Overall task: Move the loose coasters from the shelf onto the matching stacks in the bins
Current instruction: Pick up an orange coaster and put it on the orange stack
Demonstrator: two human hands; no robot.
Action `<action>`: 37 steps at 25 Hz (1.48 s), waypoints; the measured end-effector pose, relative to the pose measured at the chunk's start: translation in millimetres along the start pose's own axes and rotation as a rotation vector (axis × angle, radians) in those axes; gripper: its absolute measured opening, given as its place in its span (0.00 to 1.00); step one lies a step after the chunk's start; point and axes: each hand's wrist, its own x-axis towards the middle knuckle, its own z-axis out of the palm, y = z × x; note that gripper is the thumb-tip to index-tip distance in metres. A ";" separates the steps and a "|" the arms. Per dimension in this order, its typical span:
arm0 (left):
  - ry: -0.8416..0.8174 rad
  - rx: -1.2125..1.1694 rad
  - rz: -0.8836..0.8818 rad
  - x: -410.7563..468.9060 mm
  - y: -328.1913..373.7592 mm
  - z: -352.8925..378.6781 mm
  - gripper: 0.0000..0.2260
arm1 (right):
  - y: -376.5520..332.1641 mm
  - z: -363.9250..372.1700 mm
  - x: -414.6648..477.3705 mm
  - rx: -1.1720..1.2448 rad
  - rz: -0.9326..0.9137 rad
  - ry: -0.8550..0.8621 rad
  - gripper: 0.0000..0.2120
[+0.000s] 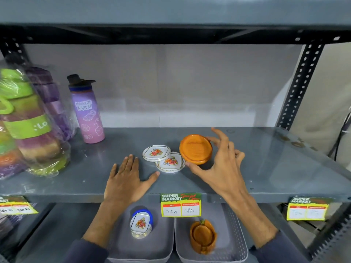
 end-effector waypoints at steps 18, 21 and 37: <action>-0.004 0.012 -0.010 -5.4 0.1 -0.2 0.54 | -93.5 -98.1 -33.8 0.198 -0.382 0.152 0.44; -0.040 0.002 -0.013 -6.0 1.7 -3.9 0.54 | -61.8 -76.2 -66.1 0.225 -0.268 -0.016 0.46; 0.026 -0.004 -0.010 -1.8 -4.2 2.7 0.47 | 144.2 67.3 -186.2 -0.155 0.318 -0.673 0.30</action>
